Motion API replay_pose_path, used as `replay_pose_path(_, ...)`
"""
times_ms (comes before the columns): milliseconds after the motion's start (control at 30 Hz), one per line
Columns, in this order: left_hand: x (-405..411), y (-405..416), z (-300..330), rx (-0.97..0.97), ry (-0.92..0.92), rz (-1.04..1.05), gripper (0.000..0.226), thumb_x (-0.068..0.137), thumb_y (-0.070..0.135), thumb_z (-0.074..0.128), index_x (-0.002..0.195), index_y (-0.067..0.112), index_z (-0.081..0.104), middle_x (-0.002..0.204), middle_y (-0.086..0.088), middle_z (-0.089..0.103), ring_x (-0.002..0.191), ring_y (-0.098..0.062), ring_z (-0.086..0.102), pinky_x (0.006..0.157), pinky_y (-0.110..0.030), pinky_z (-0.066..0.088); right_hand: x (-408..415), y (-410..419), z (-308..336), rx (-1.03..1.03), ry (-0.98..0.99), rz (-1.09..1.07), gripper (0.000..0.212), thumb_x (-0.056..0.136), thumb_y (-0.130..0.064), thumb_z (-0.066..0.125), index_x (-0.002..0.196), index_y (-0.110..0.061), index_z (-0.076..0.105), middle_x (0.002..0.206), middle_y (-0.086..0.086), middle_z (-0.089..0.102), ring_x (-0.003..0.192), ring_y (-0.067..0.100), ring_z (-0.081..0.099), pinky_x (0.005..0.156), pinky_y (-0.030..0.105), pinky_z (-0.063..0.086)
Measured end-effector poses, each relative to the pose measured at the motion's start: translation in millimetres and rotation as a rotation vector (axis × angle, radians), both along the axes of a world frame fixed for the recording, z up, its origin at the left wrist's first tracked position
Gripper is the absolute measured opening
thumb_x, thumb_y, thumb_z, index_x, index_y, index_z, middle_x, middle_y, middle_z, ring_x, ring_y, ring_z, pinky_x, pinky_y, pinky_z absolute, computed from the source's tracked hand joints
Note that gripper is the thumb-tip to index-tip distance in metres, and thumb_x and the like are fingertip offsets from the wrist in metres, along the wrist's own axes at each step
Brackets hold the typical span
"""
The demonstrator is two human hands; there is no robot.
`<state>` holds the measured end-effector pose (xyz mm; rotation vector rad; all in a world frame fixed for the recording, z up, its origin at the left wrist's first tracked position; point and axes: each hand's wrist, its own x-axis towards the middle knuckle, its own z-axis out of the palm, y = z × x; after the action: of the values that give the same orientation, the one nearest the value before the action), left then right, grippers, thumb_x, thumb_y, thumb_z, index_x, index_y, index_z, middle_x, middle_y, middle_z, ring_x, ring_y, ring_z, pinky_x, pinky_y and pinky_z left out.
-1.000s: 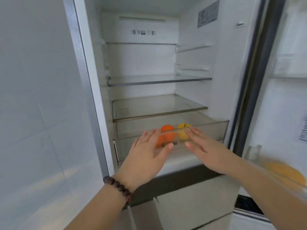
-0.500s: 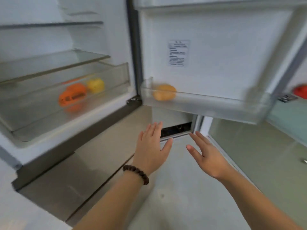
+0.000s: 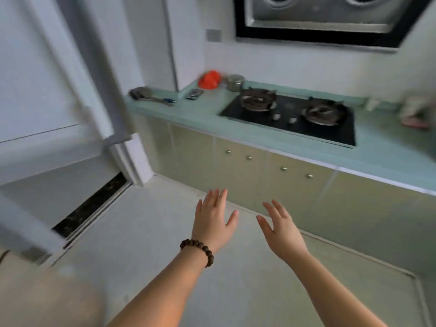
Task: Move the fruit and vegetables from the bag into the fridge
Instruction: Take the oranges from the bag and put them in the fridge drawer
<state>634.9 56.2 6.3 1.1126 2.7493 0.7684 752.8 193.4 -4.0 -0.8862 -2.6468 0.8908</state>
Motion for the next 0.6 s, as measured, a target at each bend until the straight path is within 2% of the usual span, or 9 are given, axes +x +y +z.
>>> replay_pose_path(100,40.2,90.7,-12.3,-0.013,0.015,-0.173,0.075,0.083,0.057,0.022,0.145,0.016,0.030,0.149,-0.007,0.037,0.140,-0.024,0.028,0.113,-0.045,0.025,60.0,61.9,-12.7,-0.020,-0.020,-0.197,0.052,0.094,-0.044,0.042,0.140,-0.020,0.038,0.153,0.004,0.026,0.142,0.019,0.023,0.110,0.032,0.026)
replay_pose_path(200,87.6,168.6,-22.7,-0.020,0.008,-0.354,0.076,0.081,0.058,0.023,0.143,0.014,0.034,0.145,-0.009,0.042,0.137,-0.025,0.033,0.108,-0.048,0.031,118.3,106.9,-21.5,-0.027,-0.025,-0.374,0.051,0.094,-0.043,0.043,0.138,-0.019,0.039,0.152,0.003,0.027,0.140,0.019,0.026,0.108,0.034,0.032)
replay_pose_path(400,180.5,282.7,-32.3,-0.071,-0.011,-0.687,0.071,0.084,0.054,0.031,0.146,0.017,0.028,0.152,-0.006,0.032,0.142,-0.023,0.023,0.113,-0.044,0.024,224.0,166.8,-30.8,-0.044,-0.006,-0.732,0.047,0.094,-0.042,0.044,0.136,-0.020,0.041,0.151,0.000,0.028,0.137,0.017,0.030,0.103,0.033,0.036)
replay_pose_path(600,257.6,371.3,-43.2,-0.088,-0.060,-0.925,0.067,0.088,0.050,0.038,0.146,0.017,0.028,0.154,-0.005,0.027,0.144,-0.022,0.017,0.115,-0.043,0.020,305.4,209.8,-39.1,-0.055,-0.017,-1.027,0.043,0.095,-0.040,0.043,0.134,-0.021,0.042,0.152,0.001,0.024,0.137,0.018,0.030,0.101,0.032,0.037)
